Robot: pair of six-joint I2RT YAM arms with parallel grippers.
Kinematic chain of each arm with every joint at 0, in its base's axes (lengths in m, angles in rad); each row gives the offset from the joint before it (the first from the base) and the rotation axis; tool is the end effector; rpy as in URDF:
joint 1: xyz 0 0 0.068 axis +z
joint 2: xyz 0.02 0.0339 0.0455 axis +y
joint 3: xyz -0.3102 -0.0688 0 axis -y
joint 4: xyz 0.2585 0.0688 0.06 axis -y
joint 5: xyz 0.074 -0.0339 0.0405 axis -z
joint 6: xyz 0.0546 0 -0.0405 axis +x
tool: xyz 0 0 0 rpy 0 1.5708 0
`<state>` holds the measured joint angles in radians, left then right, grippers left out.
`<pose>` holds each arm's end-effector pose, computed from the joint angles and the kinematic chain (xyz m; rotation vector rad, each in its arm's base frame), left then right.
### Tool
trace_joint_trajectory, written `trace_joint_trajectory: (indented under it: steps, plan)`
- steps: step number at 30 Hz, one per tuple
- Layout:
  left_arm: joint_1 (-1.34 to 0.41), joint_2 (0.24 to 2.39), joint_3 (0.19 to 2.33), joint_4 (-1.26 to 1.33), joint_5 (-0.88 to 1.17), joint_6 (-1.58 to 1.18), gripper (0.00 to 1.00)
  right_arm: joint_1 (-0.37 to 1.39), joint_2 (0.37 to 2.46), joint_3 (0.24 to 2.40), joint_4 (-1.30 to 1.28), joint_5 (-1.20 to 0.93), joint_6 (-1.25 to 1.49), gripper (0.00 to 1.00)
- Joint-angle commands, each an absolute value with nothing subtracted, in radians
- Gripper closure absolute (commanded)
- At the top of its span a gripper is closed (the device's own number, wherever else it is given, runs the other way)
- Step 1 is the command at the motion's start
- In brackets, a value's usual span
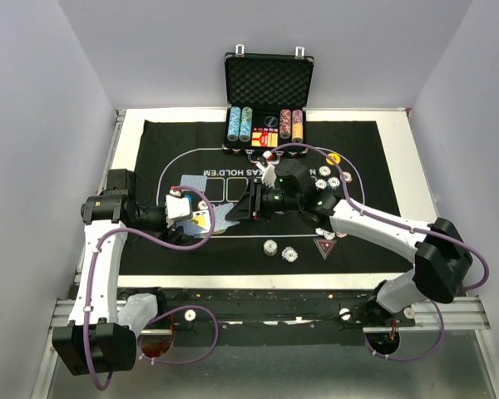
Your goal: Distribute texas hold em gaming equipment
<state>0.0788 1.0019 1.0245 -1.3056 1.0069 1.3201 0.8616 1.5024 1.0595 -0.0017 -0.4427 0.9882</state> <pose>0.1425 -0.0350 0.3417 1.4154 1.6795 -0.7185 0.2228 0.2956 0.3134 -0.1845 2.3666 1.5031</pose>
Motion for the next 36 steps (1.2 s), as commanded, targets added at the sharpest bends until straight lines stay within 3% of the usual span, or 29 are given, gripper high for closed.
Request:
trace_joint_trajectory:
  steps: [1, 12, 17, 36]
  plan:
    - [0.084, 0.992, 1.055, -1.296, 1.08, 1.336, 0.53, 0.847, 1.459, 1.043, 0.023, -0.454, 1.011, 0.64]
    - [0.086, 0.999, 1.058, -1.29, 1.077, 1.331, 0.53, 0.805, 1.402, 0.982, 0.106, -0.517, 1.086, 0.85]
    - [0.084, 1.0, 1.058, -1.29, 1.075, 1.328, 0.53, 0.762, 1.384, 0.928, 0.181, -0.563, 1.141, 0.99]
    - [0.084, 0.997, 1.06, -1.285, 1.069, 1.324, 0.53, 0.45, 1.289, 0.845, 0.192, -0.693, 1.177, 0.99]
